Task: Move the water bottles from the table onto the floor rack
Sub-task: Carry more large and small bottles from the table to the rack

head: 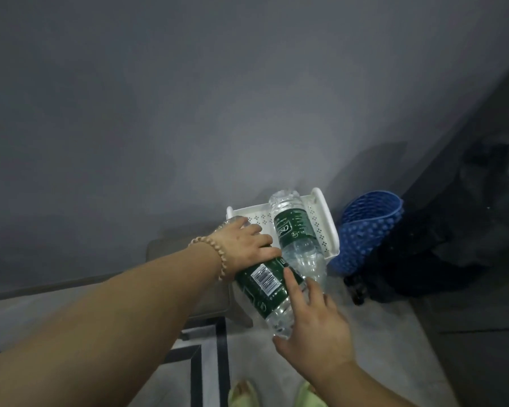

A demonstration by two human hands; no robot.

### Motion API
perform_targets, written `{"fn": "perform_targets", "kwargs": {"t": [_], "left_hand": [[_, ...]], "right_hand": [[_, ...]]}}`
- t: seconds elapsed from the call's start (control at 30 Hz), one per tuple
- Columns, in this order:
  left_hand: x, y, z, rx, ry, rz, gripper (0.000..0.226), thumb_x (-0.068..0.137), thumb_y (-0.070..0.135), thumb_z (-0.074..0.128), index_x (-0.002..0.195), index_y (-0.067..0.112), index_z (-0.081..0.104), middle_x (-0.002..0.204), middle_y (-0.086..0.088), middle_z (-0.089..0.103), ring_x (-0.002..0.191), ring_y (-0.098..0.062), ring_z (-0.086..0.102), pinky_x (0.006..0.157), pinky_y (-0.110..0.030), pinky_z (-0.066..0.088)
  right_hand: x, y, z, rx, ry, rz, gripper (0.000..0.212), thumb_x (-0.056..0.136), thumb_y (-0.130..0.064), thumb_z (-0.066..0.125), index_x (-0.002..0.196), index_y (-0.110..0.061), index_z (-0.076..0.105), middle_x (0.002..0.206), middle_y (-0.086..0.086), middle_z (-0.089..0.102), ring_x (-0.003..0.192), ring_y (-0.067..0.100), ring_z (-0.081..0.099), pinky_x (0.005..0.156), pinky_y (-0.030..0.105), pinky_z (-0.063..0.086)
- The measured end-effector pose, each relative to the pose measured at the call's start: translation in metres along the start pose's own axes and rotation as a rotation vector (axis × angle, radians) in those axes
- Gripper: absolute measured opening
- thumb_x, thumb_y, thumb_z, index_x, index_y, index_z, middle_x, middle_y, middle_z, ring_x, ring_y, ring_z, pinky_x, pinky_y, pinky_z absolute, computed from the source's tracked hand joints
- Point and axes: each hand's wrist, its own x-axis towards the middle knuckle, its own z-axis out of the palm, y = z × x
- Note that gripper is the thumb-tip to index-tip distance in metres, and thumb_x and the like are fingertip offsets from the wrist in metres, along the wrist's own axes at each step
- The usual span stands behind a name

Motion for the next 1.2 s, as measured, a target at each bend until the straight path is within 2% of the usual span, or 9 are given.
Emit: {"fn": "perform_targets", "kwargs": {"t": [0.17,0.23,0.37,0.53,0.63,0.7,0.9,1.07,1.2], "left_hand": [[0.050,-0.055,0.025,-0.015,0.022,0.113,0.092,0.070,0.035,0.078,0.141,0.031,0.019,0.142,-0.003,0.037,0.132,-0.029,0.031,0.111,-0.052,0.021],[0.070,-0.077,0.041,-0.009,0.038,0.169,0.095,0.070,0.033,0.078,0.142,0.031,0.016,0.144,-0.002,0.034,0.132,-0.028,0.028,0.111,-0.051,0.018],[0.093,-0.110,0.070,-0.030,0.049,0.273,0.103,0.064,0.029,0.082,0.143,0.032,0.016,0.146,-0.003,0.032,0.136,-0.030,0.023,0.111,-0.055,0.012],[0.116,-0.131,0.092,-0.004,0.040,0.397,0.109,0.058,0.028,0.086,0.142,0.032,0.016,0.146,-0.004,0.032,0.136,-0.032,0.021,0.111,-0.057,0.011],[0.129,-0.133,0.100,-0.007,0.056,0.462,0.106,0.059,0.021,0.084,0.141,0.031,0.019,0.145,-0.004,0.034,0.136,-0.031,0.022,0.111,-0.055,0.007],[0.137,-0.133,0.108,-0.025,0.081,0.491,0.100,0.063,0.016,0.081,0.141,0.032,0.021,0.145,-0.004,0.034,0.137,-0.031,0.021,0.110,-0.053,0.004],[0.154,-0.129,0.125,-0.070,0.029,0.506,0.102,0.063,0.017,0.082,0.139,0.036,0.018,0.145,-0.003,0.032,0.138,-0.030,0.020,0.113,-0.054,0.007],[0.160,-0.135,0.133,-0.087,0.037,0.493,0.109,0.057,0.021,0.086,0.137,0.038,0.016,0.146,-0.005,0.031,0.138,-0.032,0.019,0.112,-0.053,0.008],[0.151,-0.138,0.136,-0.148,0.059,0.355,0.108,0.062,0.014,0.082,0.137,0.047,0.011,0.147,-0.011,0.022,0.138,-0.034,0.014,0.111,-0.057,0.019]], "right_hand": [[0.057,-0.007,0.008,-0.001,-0.001,0.117,0.119,0.069,-0.063,0.062,0.137,-0.037,-0.032,0.150,0.009,0.018,0.120,0.031,0.040,0.089,0.039,0.047],[0.079,-0.013,0.016,0.004,0.001,0.173,0.117,0.070,-0.061,0.062,0.137,-0.037,-0.030,0.150,0.011,0.018,0.122,0.032,0.038,0.095,0.043,0.043],[0.107,-0.030,0.033,0.011,0.003,0.266,0.121,0.073,-0.064,0.061,0.132,-0.036,-0.040,0.153,0.012,0.013,0.129,0.034,0.031,0.099,0.044,0.040],[0.122,-0.048,0.057,0.047,-0.005,0.344,0.117,0.076,-0.066,0.058,0.134,-0.034,-0.038,0.155,0.014,0.011,0.133,0.036,0.028,0.101,0.044,0.040],[0.128,-0.054,0.068,0.077,0.018,0.385,0.111,0.077,-0.064,0.059,0.141,-0.030,-0.025,0.153,0.019,0.019,0.131,0.039,0.034,0.102,0.044,0.040],[0.132,-0.054,0.076,0.093,0.002,0.416,0.110,0.078,-0.066,0.056,0.137,-0.032,-0.031,0.154,0.017,0.017,0.131,0.037,0.033,0.104,0.043,0.037],[0.141,-0.049,0.095,0.119,-0.036,0.456,0.113,0.079,-0.067,0.052,0.129,-0.035,-0.044,0.155,0.012,0.009,0.134,0.034,0.025,0.105,0.041,0.033],[0.151,-0.049,0.101,0.109,-0.011,0.479,0.116,0.075,-0.065,0.058,0.135,-0.036,-0.036,0.155,0.014,0.013,0.132,0.038,0.028,0.101,0.044,0.037],[0.156,-0.051,0.099,0.107,0.000,0.487,0.117,0.072,-0.063,0.063,0.140,-0.035,-0.029,0.153,0.016,0.018,0.129,0.038,0.032,0.097,0.045,0.040]]}}
